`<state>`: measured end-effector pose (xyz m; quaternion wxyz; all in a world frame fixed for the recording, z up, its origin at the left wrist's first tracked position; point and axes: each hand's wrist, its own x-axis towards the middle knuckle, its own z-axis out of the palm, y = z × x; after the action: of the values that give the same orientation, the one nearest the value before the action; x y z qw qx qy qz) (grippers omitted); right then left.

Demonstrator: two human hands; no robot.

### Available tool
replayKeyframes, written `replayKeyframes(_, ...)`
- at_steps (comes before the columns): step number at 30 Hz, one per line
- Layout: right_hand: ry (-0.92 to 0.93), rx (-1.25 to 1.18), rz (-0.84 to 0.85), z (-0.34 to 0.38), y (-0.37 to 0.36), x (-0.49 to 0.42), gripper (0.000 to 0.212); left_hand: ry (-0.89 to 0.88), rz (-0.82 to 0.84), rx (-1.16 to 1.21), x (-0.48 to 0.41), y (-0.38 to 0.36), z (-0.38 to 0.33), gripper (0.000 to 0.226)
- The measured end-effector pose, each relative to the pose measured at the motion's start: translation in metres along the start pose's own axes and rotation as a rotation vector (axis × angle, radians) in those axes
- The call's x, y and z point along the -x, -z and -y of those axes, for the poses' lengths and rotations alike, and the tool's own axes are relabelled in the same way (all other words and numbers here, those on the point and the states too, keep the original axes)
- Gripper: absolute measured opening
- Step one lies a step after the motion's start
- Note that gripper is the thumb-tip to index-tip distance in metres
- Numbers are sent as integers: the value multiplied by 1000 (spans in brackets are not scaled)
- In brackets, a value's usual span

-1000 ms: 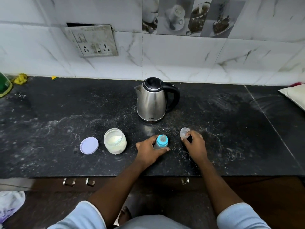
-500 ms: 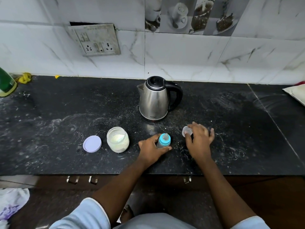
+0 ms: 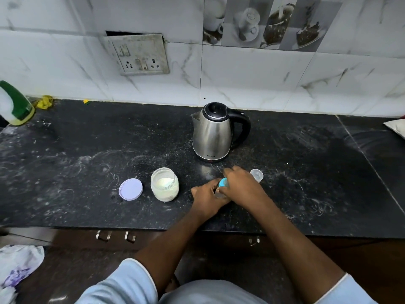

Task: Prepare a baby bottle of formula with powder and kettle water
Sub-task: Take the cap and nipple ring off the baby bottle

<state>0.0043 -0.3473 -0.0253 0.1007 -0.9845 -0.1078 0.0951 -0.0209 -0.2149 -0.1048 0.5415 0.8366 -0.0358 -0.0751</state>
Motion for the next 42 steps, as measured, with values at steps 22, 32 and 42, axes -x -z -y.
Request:
replayKeyframes(22,-45,-922,-235,-17,-51,28,76,-26,-10,-25,-5,-3,15,46)
replayKeyframes(32,-143,-1014,-366,-9,-55,34,79,-24,-23,-54,-6,-4,18,44)
replayKeyframes(42,-143,-987,-364,-13,-57,29,82,-26,-26,-44,-4,-5,17,48)
